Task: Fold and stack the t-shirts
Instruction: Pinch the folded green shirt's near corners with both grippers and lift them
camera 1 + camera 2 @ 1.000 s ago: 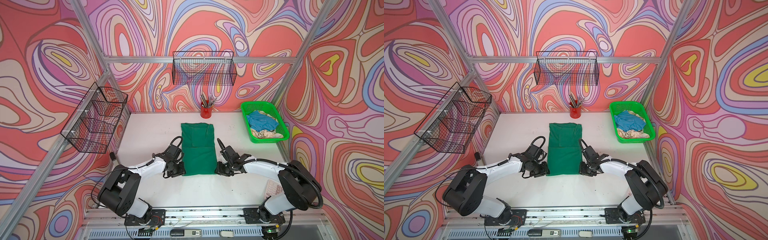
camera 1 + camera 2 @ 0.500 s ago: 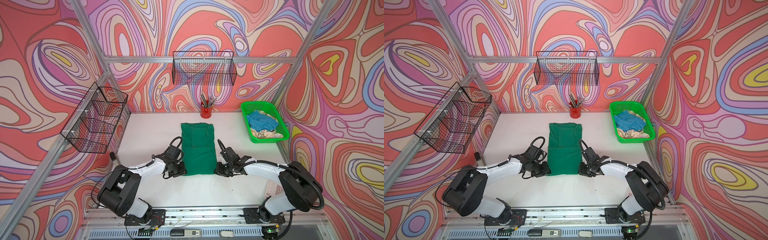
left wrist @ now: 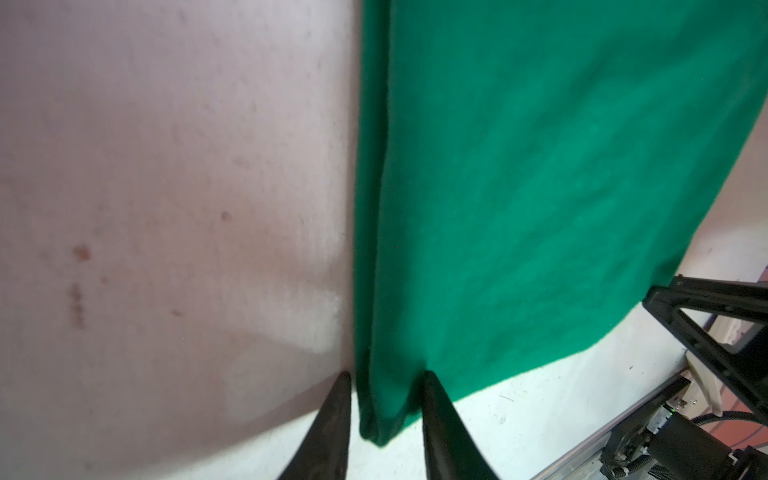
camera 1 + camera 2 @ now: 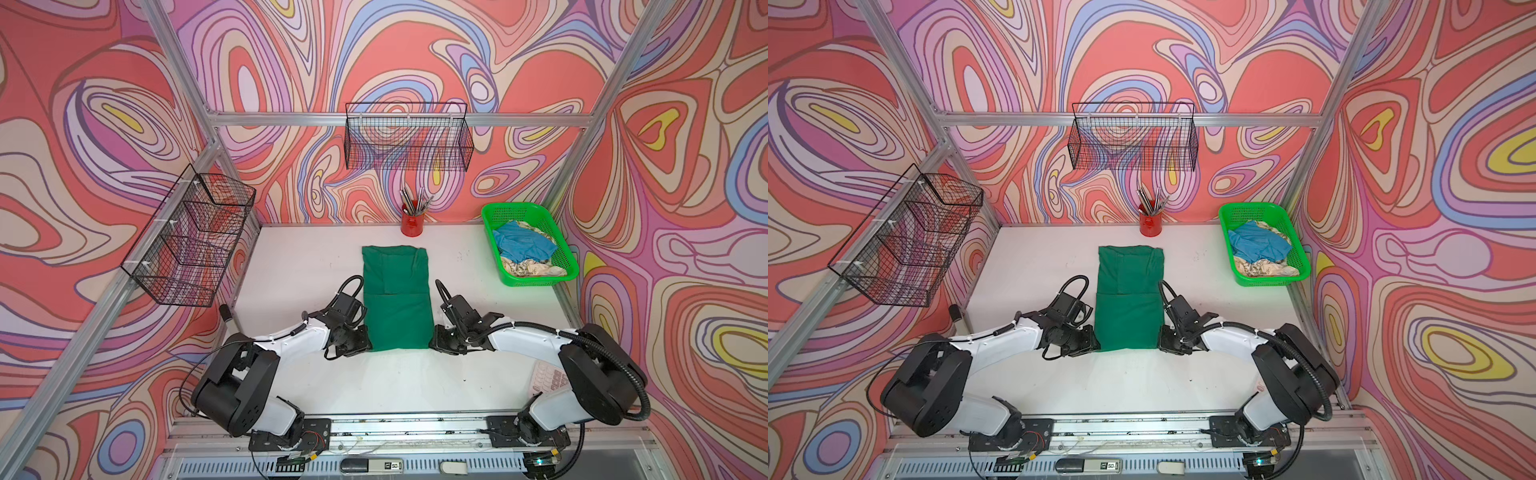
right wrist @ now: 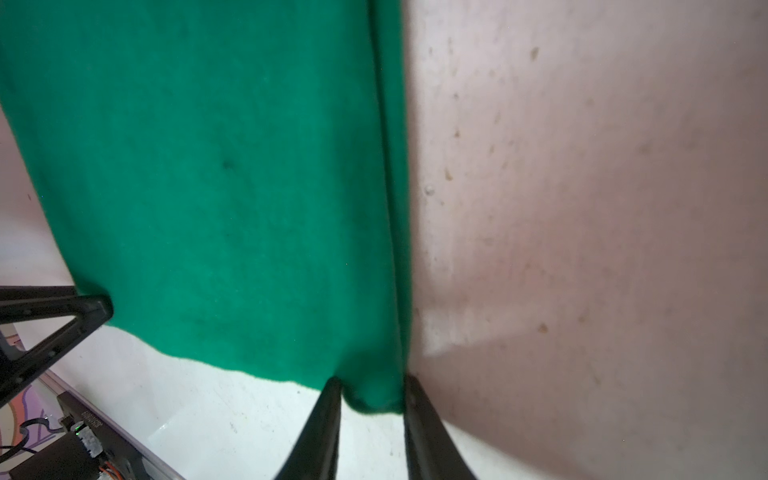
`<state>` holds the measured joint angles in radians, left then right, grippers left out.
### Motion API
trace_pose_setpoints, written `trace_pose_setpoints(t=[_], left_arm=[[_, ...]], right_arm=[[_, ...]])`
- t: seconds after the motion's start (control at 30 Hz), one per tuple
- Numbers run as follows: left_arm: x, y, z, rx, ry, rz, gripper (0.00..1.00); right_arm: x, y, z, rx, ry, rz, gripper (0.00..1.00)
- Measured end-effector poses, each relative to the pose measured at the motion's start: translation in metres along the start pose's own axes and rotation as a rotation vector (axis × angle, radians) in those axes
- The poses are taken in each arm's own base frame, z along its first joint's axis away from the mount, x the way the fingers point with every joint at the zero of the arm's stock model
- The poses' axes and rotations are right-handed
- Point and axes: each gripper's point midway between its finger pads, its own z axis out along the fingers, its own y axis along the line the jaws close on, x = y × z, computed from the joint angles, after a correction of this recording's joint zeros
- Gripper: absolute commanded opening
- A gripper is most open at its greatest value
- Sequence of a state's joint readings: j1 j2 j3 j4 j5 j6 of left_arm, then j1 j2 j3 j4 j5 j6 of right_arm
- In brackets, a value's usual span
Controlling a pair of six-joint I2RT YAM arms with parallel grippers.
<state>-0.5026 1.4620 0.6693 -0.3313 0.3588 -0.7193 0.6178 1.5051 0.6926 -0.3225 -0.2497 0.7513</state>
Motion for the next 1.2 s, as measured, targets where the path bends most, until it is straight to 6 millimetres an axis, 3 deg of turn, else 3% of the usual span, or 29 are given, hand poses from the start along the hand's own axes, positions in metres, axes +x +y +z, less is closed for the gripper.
trace_pose_setpoints(t=[0.23, 0.4, 0.53, 0.7, 0.9, 1.2], left_arm=[[0.001, 0.001, 0.001, -0.004, 0.004, -0.004, 0.20], [0.001, 0.002, 0.003, -0.006, 0.009, -0.013, 0.09], [0.001, 0.002, 0.004, -0.008, 0.010, -0.019, 0.00], [0.000, 0.003, 0.001, -0.024, 0.006, -0.020, 0.00], [-0.001, -0.005, -0.018, -0.015, -0.022, -0.009, 0.00], [0.029, -0.008, -0.047, 0.004, -0.028, 0.010, 0.00]], right_arm=[[0.000, -0.003, 0.000, 0.015, -0.005, 0.007, 0.17], [-0.001, -0.005, 0.001, 0.025, -0.007, 0.018, 0.00], [-0.001, -0.005, 0.001, 0.027, -0.006, 0.016, 0.00], [0.000, -0.004, -0.003, 0.037, 0.003, 0.018, 0.00], [0.001, 0.007, -0.022, -0.004, -0.019, 0.012, 0.00], [0.036, 0.032, -0.048, -0.058, -0.006, -0.005, 0.00]])
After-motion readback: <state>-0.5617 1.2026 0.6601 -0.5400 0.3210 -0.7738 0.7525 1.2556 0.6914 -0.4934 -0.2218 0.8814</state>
